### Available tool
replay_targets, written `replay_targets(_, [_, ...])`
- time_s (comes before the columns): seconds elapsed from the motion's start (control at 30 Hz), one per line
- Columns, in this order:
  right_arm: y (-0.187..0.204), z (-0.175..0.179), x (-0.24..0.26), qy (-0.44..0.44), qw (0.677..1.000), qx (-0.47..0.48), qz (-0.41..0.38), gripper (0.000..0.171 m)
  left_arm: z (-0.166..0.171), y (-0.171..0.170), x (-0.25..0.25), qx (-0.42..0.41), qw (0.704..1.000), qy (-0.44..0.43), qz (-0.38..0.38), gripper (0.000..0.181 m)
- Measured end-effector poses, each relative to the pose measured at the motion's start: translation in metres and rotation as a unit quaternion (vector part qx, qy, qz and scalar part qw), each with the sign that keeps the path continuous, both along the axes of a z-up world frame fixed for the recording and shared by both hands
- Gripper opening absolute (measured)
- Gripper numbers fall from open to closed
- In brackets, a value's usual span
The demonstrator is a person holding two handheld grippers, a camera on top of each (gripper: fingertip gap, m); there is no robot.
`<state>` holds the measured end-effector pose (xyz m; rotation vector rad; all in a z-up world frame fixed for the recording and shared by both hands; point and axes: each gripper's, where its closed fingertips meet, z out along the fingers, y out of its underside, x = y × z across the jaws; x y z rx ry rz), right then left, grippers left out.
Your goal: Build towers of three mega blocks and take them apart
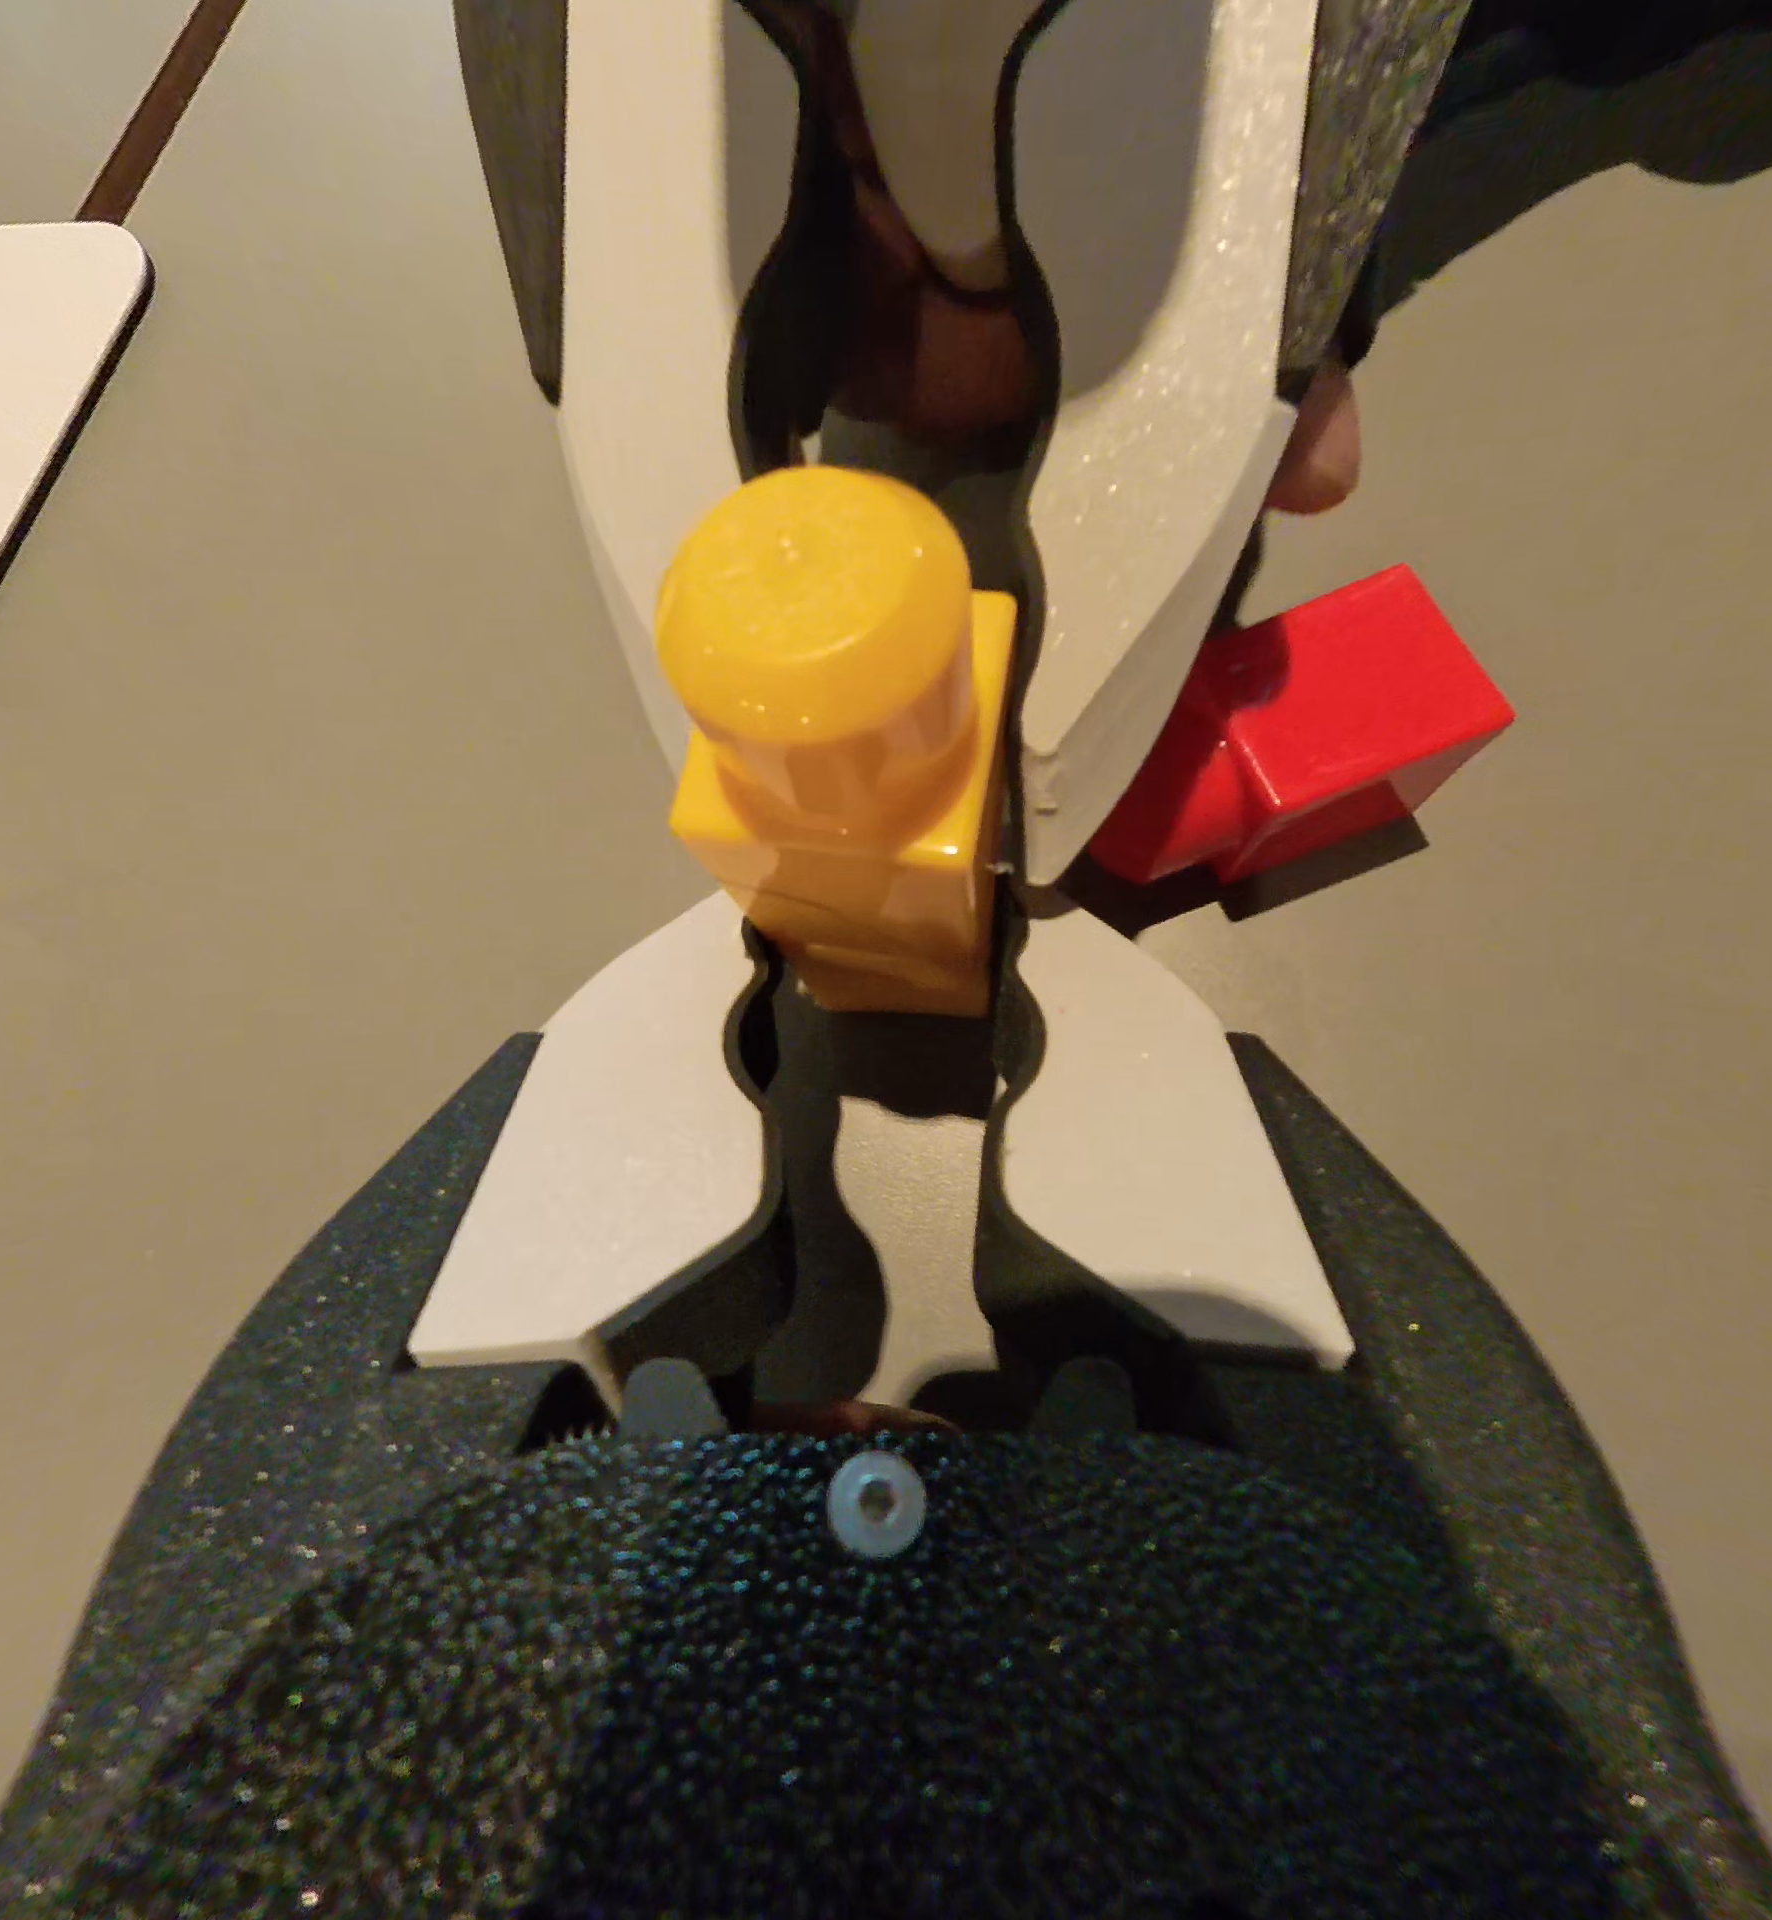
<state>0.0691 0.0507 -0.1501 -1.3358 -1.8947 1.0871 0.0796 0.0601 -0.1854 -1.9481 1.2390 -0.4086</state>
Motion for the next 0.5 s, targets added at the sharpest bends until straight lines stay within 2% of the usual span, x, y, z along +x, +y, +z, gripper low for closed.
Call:
replay_targets(0.07, [0.002,0.002,0.001,0.003,1.0,-0.011,-0.004,0.037,-0.001,0.0,0.0,-0.001,1.0,0.002,0.002,0.039])
replay_targets(0.17, [0.003,0.007,0.0,0.016,0.999,-0.042,-0.01,0.047,-0.003,0.001,-0.001,-0.004,1.0,0.01,0.007,0.038])
replay_targets(0.33, [0.002,0.013,-0.001,0.042,0.998,-0.037,-0.006,0.037,-0.004,0.001,-0.002,-0.012,1.0,0.007,0.01,0.038])
replay_targets(0.5, [0.001,0.013,0.0,0.045,0.999,-0.027,0.007,0.036,-0.004,0.0,-0.002,-0.016,1.0,0.006,0.007,0.037])
